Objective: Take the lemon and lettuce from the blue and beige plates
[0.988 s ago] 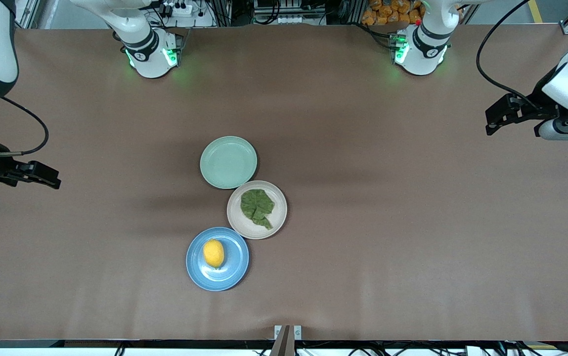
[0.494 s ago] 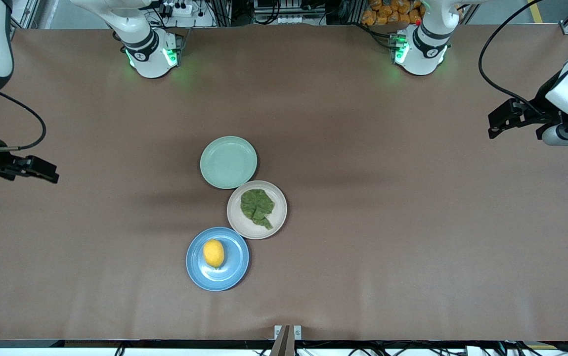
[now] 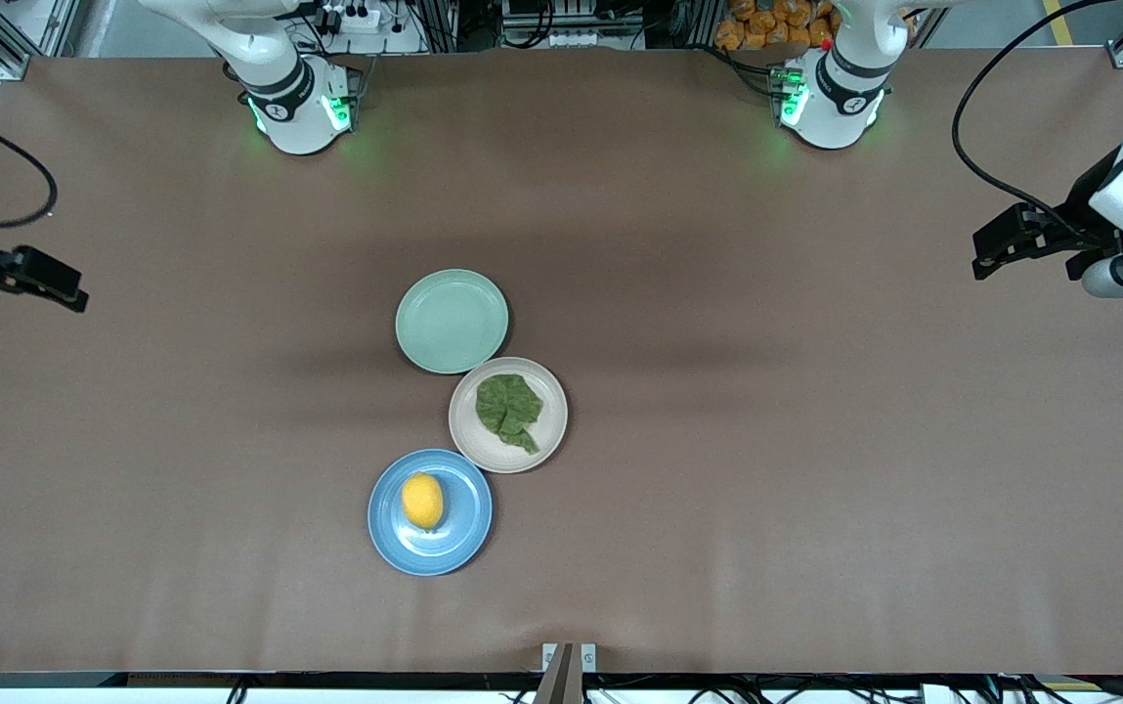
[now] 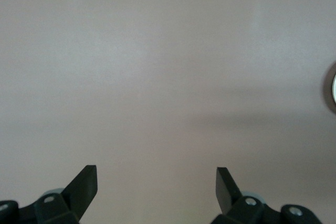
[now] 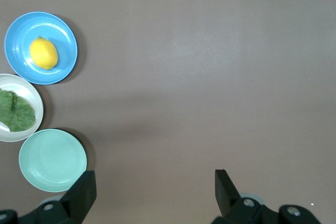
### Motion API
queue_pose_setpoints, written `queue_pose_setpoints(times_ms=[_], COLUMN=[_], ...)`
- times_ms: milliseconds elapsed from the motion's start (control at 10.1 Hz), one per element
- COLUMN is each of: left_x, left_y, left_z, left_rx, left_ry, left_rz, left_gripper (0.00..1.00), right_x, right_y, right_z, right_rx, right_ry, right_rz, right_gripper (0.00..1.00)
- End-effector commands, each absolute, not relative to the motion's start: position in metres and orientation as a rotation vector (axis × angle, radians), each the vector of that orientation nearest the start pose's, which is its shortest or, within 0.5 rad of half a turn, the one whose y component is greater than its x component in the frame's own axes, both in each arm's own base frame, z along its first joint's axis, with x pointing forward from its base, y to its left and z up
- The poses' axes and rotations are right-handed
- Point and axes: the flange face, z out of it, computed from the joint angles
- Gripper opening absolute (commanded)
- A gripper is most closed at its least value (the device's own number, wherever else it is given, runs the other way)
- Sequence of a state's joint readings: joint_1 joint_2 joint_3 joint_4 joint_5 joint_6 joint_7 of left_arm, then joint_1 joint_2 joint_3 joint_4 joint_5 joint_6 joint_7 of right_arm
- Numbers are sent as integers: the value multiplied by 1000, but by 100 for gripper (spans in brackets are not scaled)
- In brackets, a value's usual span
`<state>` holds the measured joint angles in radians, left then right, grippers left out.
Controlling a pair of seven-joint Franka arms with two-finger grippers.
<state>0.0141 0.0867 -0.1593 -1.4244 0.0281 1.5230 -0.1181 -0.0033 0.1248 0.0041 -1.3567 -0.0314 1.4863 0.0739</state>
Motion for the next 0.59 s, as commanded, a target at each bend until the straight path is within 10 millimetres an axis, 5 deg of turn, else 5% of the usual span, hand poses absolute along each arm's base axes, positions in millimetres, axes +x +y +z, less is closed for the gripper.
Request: queue_pose_setpoints(times_ms=[0, 494], left_x=[574, 576], left_y=[-78, -79], left_z=[636, 624], left_rx=[-3152, -3171], left_ry=[44, 41], left_rz=[-2, 33], left_gripper=[100, 100], right_x=[557, 550], right_y=[-13, -21], right_z=[663, 666], right_rx=[-3158, -3114], right_ry=[154, 175], right_rz=[-13, 10], right_gripper=[100, 100])
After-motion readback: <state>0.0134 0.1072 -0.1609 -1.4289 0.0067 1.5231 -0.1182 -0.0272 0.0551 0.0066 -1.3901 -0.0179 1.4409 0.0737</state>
